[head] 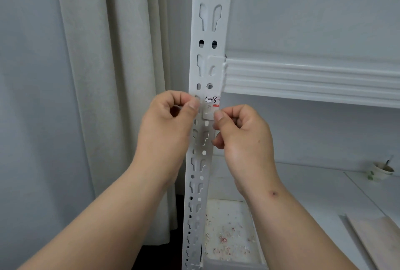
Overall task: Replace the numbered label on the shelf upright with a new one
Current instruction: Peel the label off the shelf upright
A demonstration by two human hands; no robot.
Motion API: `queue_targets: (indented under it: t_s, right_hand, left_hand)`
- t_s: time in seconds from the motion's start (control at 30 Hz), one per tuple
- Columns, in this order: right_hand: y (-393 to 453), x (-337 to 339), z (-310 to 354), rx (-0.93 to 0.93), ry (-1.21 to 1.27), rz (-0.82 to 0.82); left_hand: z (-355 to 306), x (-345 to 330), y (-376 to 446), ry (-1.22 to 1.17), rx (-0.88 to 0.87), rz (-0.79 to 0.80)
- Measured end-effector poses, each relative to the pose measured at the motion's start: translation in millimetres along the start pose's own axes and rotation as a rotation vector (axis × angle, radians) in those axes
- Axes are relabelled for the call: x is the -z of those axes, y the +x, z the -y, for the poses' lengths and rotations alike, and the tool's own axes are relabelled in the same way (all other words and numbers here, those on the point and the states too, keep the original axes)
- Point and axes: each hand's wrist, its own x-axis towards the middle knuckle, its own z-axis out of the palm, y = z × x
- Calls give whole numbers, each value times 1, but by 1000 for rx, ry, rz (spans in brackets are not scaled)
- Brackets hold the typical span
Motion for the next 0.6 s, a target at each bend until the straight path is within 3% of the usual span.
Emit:
queue_targets:
  t_s: [0.17,0.27,0.43,0.6]
  right_hand:
    - [-4,2,7,-62,52,24]
    - [-5,7,10,-174,221,42]
    - [-6,9,16,-421,612,253]
    - [-9,13,16,-553,717,342]
  left_hand:
    - [-1,-2,-6,-20,30,47]
    - [-2,-4,-9,-95,67,80]
    - [-6,-9,-22,-155,124,153]
    - [-7,-7,-24,-144,127,136]
